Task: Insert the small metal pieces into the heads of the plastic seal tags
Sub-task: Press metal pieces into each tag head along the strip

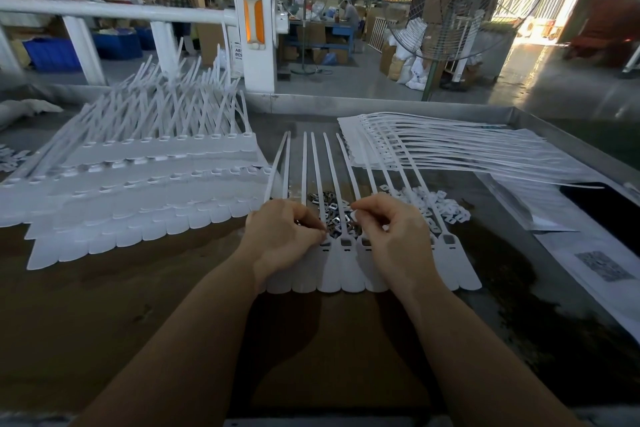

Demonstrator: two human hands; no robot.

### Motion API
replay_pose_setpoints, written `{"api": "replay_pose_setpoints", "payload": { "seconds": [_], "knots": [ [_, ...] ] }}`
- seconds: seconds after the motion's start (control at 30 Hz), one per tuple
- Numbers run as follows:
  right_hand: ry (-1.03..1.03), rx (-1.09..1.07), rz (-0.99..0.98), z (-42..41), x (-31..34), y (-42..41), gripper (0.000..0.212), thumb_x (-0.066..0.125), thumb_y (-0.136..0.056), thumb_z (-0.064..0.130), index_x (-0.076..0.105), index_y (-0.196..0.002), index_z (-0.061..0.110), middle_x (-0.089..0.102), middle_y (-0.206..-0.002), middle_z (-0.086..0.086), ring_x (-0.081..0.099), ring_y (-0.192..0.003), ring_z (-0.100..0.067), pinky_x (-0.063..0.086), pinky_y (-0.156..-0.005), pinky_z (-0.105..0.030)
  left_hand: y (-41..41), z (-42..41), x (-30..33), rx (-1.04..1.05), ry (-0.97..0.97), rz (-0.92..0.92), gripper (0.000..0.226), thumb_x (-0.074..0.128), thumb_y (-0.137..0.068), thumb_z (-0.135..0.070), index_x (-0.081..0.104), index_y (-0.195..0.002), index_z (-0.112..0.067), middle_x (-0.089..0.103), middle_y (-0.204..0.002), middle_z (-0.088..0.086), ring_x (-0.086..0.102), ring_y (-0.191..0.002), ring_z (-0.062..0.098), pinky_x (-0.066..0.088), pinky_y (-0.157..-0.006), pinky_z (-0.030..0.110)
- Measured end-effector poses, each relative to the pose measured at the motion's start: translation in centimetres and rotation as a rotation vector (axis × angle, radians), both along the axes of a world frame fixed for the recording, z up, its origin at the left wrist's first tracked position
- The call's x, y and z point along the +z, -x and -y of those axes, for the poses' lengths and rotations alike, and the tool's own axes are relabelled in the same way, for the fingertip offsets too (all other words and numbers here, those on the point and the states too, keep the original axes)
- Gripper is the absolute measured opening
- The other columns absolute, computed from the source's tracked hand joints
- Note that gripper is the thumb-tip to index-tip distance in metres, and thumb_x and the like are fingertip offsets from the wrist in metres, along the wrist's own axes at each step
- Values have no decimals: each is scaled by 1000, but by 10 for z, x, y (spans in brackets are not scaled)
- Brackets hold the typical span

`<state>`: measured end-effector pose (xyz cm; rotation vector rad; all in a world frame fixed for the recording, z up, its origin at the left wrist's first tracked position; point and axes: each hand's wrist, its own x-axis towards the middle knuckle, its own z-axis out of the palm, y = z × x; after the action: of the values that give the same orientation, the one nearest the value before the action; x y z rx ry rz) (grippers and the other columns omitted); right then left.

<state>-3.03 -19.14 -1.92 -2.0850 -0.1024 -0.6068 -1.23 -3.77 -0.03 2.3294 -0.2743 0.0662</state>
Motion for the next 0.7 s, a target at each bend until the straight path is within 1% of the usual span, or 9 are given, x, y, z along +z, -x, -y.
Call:
{"api": "replay_pose_setpoints", "payload": {
  "seconds": [0.1, 0.2, 0.33, 0.43, 0.57, 0.7],
  "knots": [
    [8, -3, 3, 0, 0, 0, 15, 59, -89, 9, 70, -94, 17, 64, -84, 10, 59, -81, -1, 47, -75, -11, 0, 0, 0, 2, -7, -11, 17, 68, -81, -28, 61, -66, -35, 54, -75, -20, 54, -89, 13, 40, -95, 45],
    [13, 1, -7, 0, 0, 1, 15, 59, -89, 9, 70, -95, 17, 65, -85, 8, 59, -81, -3, 48, -75, -15, 0, 0, -1, -14, -46, 13, 20, 68, -81, -29, 59, -65, -37, 52, -75, -23, 51, -85, 9, 40, -95, 45],
    [38, 3, 4, 0, 0, 0, 14, 59, -89, 9, 70, -95, 15, 63, -83, 9, 58, -79, -2, 48, -74, -16, -1, -2, -2, -32, -46, 38, 22, 69, -79, -27, 58, -63, -38, 53, -74, -24, 50, -82, 5, 40, -95, 44],
    [59, 3, 7, 0, -1, 0, 14, 59, -89, 10, 70, -96, 15, 62, -83, 10, 57, -78, -1, 46, -72, -12, -2, -3, -3, -42, -40, 44, 23, 70, -78, -28, 59, -62, -40, 54, -73, -25, 50, -80, 2, 40, -95, 45],
    [48, 2, 4, 0, -1, -1, 14, 60, -89, 10, 71, -95, 15, 63, -83, 9, 55, -77, 1, 45, -72, -11, -4, -1, -4, -34, -35, 24, 21, 70, -78, -30, 59, -63, -39, 58, -73, -24, 52, -81, 5, 41, -95, 46],
    [47, 1, 3, 0, 0, 0, 14, 59, -88, 10, 71, -96, 15, 65, -86, 7, 58, -80, -4, 45, -74, -13, -5, 0, -5, -13, -43, 26, 20, 72, -76, -31, 56, -67, -38, 57, -74, -22, 52, -79, 5, 41, -95, 45]
  ]
}}
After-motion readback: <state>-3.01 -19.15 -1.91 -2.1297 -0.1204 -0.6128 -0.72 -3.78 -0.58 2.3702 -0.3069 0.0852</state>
